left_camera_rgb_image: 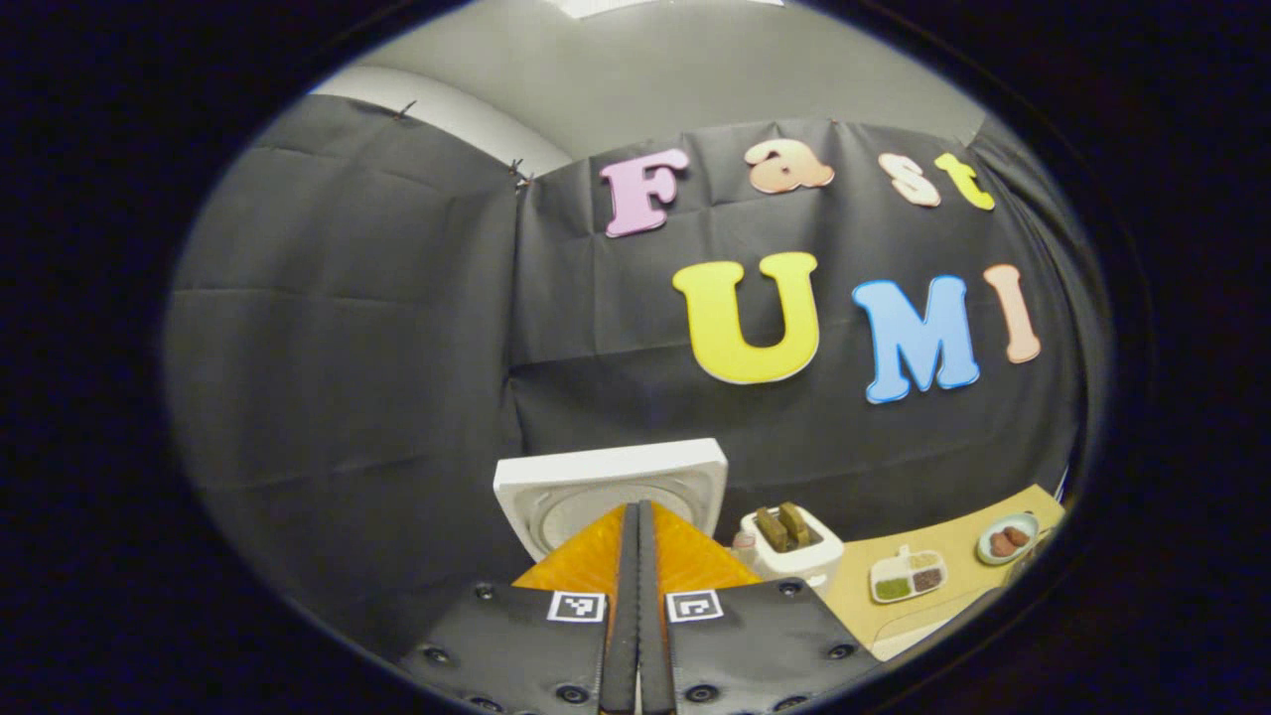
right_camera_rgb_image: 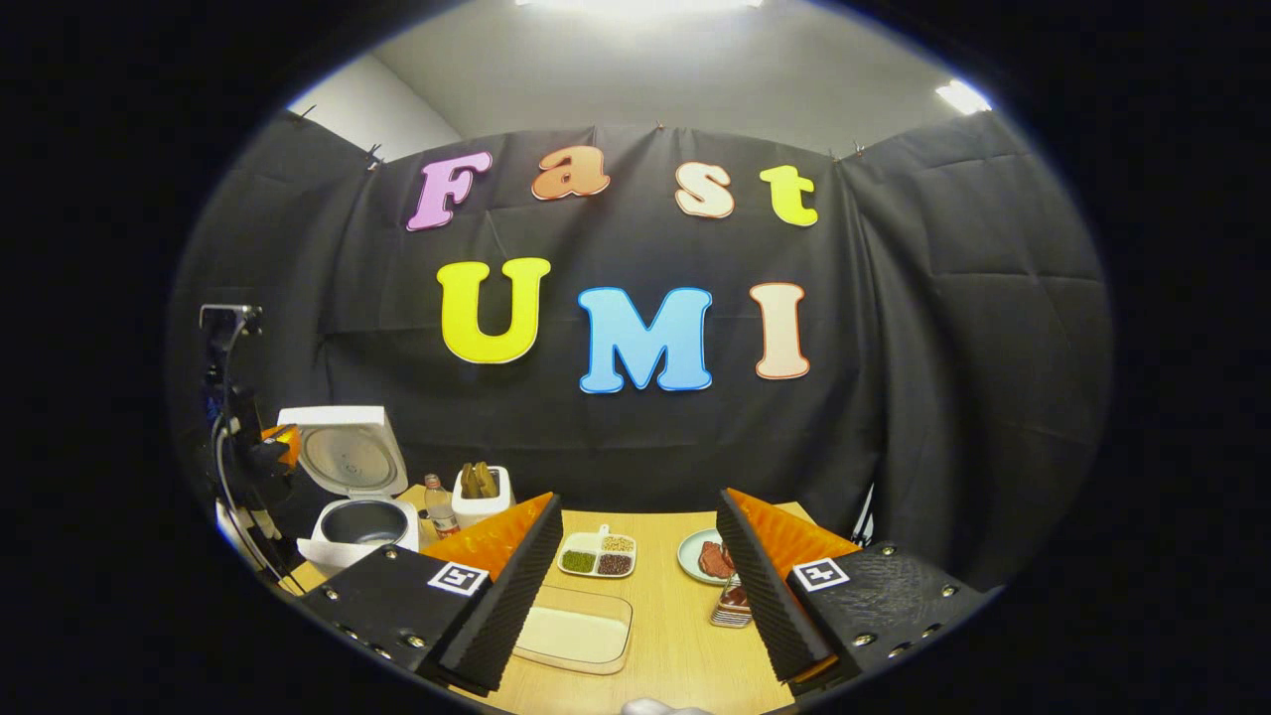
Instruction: Close the left gripper, press the button to open the rice cooker; take a wooden spoon from the chopstick holder with the right hand, scoop a spoonful of rice and pour it into the rice cooker, then put the wooden spoon back into the chopstick holder.
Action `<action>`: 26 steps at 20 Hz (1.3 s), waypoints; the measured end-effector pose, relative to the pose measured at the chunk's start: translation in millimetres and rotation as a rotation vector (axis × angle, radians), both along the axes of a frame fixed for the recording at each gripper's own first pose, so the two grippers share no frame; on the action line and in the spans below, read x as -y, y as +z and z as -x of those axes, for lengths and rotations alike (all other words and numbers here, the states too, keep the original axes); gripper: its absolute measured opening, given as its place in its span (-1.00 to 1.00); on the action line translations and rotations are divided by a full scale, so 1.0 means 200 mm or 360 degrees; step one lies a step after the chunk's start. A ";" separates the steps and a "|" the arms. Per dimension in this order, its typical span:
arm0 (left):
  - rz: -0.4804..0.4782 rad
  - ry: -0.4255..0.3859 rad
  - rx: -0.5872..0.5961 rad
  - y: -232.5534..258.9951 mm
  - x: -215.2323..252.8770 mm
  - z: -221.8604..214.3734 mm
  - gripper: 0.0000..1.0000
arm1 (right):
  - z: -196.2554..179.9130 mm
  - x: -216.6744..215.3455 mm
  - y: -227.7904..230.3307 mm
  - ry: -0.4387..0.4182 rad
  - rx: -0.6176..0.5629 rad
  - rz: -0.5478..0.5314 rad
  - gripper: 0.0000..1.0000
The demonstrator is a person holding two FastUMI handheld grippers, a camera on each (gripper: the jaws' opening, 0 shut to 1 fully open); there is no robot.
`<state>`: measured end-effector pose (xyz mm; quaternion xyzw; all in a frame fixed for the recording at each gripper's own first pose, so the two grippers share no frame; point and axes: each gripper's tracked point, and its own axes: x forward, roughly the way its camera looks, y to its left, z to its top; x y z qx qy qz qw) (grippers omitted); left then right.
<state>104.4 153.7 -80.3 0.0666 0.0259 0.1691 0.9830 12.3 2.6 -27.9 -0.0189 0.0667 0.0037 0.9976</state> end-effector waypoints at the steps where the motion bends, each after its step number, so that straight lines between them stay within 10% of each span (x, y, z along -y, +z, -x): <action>1: 0.0022 -0.0051 0.0004 0.04 0.07 0.05 -0.83 | 0.00 0.00 0.00 0.0002 0.0006 -0.0006 0.91; 9: 0.0116 -0.0370 -0.0078 0.03 0.47 0.22 -0.75 | 0.01 0.03 0.01 -0.0058 0.0048 -0.0010 0.92; 12: 0.0135 -0.0423 -0.0067 0.03 0.53 0.29 1.00 | 0.03 0.07 0.01 -0.0080 0.0045 0.0004 0.91; 26: 0.0108 -0.0494 0.0062 0.20 0.69 0.40 0.90 | 0.07 0.23 -0.22 -0.0188 -0.0002 -0.0008 0.91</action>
